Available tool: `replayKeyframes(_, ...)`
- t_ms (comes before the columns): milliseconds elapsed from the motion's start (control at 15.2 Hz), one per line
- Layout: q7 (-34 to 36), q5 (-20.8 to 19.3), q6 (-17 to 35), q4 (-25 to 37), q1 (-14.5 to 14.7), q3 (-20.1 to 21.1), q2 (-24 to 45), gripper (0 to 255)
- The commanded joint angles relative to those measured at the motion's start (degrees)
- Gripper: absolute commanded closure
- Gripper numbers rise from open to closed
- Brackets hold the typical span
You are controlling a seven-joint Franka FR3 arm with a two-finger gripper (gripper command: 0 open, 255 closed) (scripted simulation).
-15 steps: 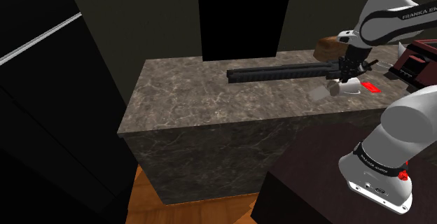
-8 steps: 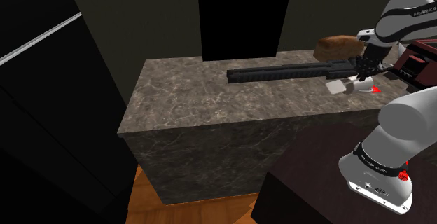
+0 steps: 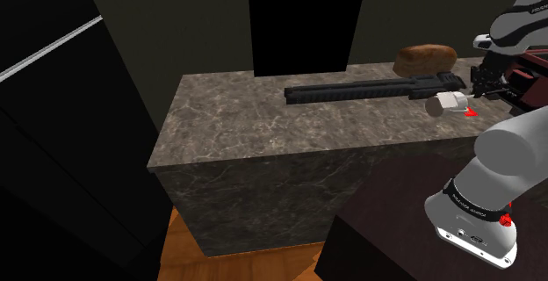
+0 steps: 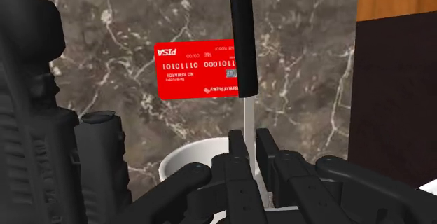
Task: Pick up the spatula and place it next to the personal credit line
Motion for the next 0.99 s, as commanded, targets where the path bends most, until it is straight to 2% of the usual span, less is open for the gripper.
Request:
replayKeyframes(0, -4.5, 1.5, 1.1, 3.7, 1.4, -4.2, 3.7, 255)
replayKeyframes(198, -10.8, 4.8, 2.3, 8.3, 3.9, -10.1, 8.7, 255)
replayKeyframes(396, -18.6, 10.8, 3.6, 13.3, 8.0, -17.4, 15.1, 255)
replayKeyframes(528, -25.9, 18.2, 4.4, 16.8, 11.9, -23.7, 21.5, 255)
replayKeyframes(594, -31.4, 24.5, 4.7, 18.7, 13.8, -27.1, 26.5, 255)
replayKeyframes(660, -38.3, 33.0, 4.3, 20.8, 13.2, -28.2, 33.0, 255)
replayKeyframes(726, -44.0, 39.9, 3.3, 23.1, 10.3, -27.0, 38.5, 255)
replayKeyframes(792, -46.6, 42.6, 2.4, 25.4, 4.9, -22.9, 41.0, 255)
replayKeyframes(924, -47.1, 43.2, 2.9, 25.6, 2.4, -20.6, 41.6, 255)
